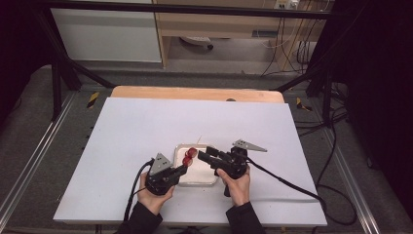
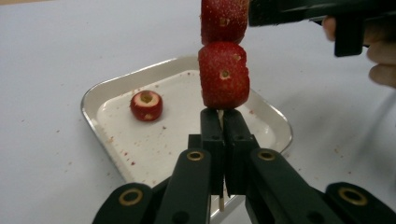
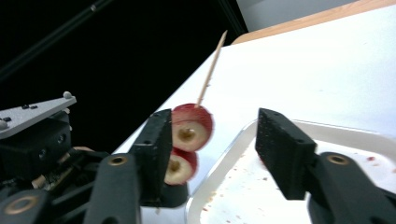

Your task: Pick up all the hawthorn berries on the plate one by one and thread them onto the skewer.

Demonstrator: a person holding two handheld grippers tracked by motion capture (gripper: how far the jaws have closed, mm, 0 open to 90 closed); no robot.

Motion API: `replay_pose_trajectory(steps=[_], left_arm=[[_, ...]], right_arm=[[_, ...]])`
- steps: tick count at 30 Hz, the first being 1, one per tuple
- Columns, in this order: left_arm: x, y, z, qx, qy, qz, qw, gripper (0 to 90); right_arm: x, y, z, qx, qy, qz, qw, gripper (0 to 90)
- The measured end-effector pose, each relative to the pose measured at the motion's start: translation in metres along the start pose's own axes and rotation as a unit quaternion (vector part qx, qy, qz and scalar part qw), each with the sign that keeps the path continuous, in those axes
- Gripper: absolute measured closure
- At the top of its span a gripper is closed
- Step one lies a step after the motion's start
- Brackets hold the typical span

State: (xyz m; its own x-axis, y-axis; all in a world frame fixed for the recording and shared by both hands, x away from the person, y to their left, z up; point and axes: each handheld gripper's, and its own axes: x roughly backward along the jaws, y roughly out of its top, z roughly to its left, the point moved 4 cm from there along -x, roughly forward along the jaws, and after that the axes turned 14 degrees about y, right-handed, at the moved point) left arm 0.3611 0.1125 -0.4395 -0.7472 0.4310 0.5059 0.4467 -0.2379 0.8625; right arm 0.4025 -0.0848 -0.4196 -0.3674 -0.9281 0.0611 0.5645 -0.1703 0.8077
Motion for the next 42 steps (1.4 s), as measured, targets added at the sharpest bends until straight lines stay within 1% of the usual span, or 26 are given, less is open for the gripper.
replay_pose_trajectory(steps=[1, 5, 7, 10, 13, 14, 17, 18, 20, 23, 25, 28, 31, 33, 34, 36, 39, 40, 42], left_arm=[[0.001, -0.001, 0.002, 0.0, 0.001, 0.002, 1.0, 88.2], [0.005, -0.007, 0.013, -0.014, 0.003, 0.011, 0.9998, 88.2], [0.008, -0.01, 0.018, -0.022, 0.004, 0.016, 0.9996, 88.2], [0.013, -0.014, 0.025, -0.029, 0.002, 0.022, 0.9993, 88.2], [0.019, -0.017, 0.034, -0.03, 0.001, 0.028, 0.9992, 88.2], [0.021, -0.019, 0.038, -0.031, 0.002, 0.029, 0.9991, 88.1], [0.026, -0.023, 0.047, -0.034, 0.003, 0.035, 0.9988, 88.1], [0.027, -0.025, 0.05, -0.036, 0.004, 0.041, 0.9985, 88.1], [0.03, -0.029, 0.057, -0.038, 0.005, 0.047, 0.9982, 88.1], [0.034, -0.033, 0.067, -0.029, 0.008, 0.049, 0.9984, 88.1], [0.036, -0.034, 0.071, -0.027, 0.007, 0.048, 0.9984, 88.1], [0.039, -0.036, 0.074, -0.031, 0.008, 0.048, 0.9984, 88.1], [0.04, -0.039, 0.076, -0.035, 0.006, 0.049, 0.9982, 88.0], [0.041, -0.041, 0.077, -0.035, 0.005, 0.049, 0.9982, 88.1], [0.041, -0.042, 0.078, -0.036, 0.006, 0.05, 0.9981, 88.0], [0.042, -0.044, 0.081, -0.036, 0.007, 0.051, 0.998, 88.0], [0.044, -0.046, 0.085, -0.033, 0.007, 0.051, 0.9981, 88.1], [0.044, -0.047, 0.086, -0.031, 0.007, 0.051, 0.9982, 88.1], [0.045, -0.047, 0.088, -0.03, 0.007, 0.05, 0.9983, 88.1]], right_arm=[[0.001, 0.001, -0.001, 0.008, -0.003, 0.007, 0.9999, 39.9], [0.004, 0.001, -0.003, 0.019, -0.017, 0.032, 0.9991, 28.8], [0.006, 0.001, -0.005, 0.031, -0.029, 0.047, 0.998, 24.5], [0.007, 0.001, -0.008, 0.039, -0.041, 0.065, 0.9963, 17.8], [0.008, 0.0, -0.011, 0.043, -0.048, 0.086, 0.9942, 13.7], [0.009, 0.0, -0.012, 0.045, -0.051, 0.097, 0.993, 12.2], [0.01, 0.0, -0.014, 0.048, -0.056, 0.113, 0.9908, 10.3], [0.01, 0.0, -0.014, 0.049, -0.059, 0.12, 0.9898, 9.4], [0.009, 0.001, -0.015, 0.057, -0.068, 0.142, 0.9859, 8.3], [0.004, 0.002, -0.015, 0.065, -0.078, 0.175, 0.9793, 7.3], [0.0, 0.003, -0.016, 0.068, -0.081, 0.189, 0.9763, 7.1], [-0.007, 0.006, -0.016, 0.072, -0.087, 0.205, 0.9722, 6.8], [-0.015, 0.01, -0.015, 0.081, -0.09, 0.223, 0.9672, 6.7], [-0.019, 0.012, -0.014, 0.083, -0.093, 0.232, 0.9647, 6.7], [-0.021, 0.014, -0.015, 0.088, -0.095, 0.235, 0.9633, 6.7], [-0.026, 0.016, -0.015, 0.088, -0.095, 0.241, 0.9619, 6.7], [-0.034, 0.018, -0.017, 0.09, -0.099, 0.252, 0.9585, 6.9], [-0.037, 0.019, -0.018, 0.089, -0.1, 0.258, 0.9568, 6.9], [-0.042, 0.02, -0.02, 0.092, -0.107, 0.272, 0.952, 6.9]])
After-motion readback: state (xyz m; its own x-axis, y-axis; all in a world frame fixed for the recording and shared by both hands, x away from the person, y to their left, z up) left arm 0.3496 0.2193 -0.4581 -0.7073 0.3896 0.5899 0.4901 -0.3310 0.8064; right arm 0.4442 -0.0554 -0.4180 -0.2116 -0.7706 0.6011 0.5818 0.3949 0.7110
